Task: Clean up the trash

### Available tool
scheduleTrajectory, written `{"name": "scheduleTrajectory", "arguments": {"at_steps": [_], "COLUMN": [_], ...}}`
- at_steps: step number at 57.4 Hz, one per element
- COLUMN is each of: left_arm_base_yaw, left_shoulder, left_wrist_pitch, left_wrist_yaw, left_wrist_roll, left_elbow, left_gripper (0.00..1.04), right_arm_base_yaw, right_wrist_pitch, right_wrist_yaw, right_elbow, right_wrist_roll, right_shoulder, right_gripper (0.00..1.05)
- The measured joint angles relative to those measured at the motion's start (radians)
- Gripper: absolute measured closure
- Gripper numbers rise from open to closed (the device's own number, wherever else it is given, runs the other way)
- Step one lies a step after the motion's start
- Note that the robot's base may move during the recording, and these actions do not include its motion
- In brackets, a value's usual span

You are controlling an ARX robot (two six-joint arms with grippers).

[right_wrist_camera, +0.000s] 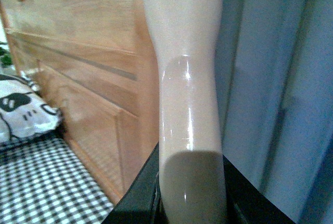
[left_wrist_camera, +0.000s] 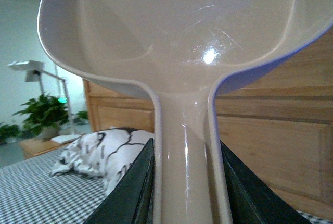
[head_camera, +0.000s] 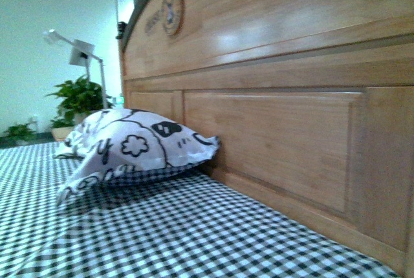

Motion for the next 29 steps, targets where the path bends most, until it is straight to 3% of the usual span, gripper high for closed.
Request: {"name": "scheduleTrajectory", "arguments": {"at_steps": [29], "left_arm_base_yaw": [0.0], "left_shoulder": [0.0], "left_wrist_pitch": [0.0], "left_wrist_yaw": [-0.002], "left_wrist_roll": [0.0], "left_elbow": [-0.001], "left_gripper": [0.76], "right_arm_base_yaw": [-0.001], "right_wrist_pitch": [0.0], "right_wrist_yaw": [-0.005], "right_elbow": [0.0], "right_wrist_roll": [-0.001], "right_shoulder": [0.0], "right_gripper": [0.85]}}
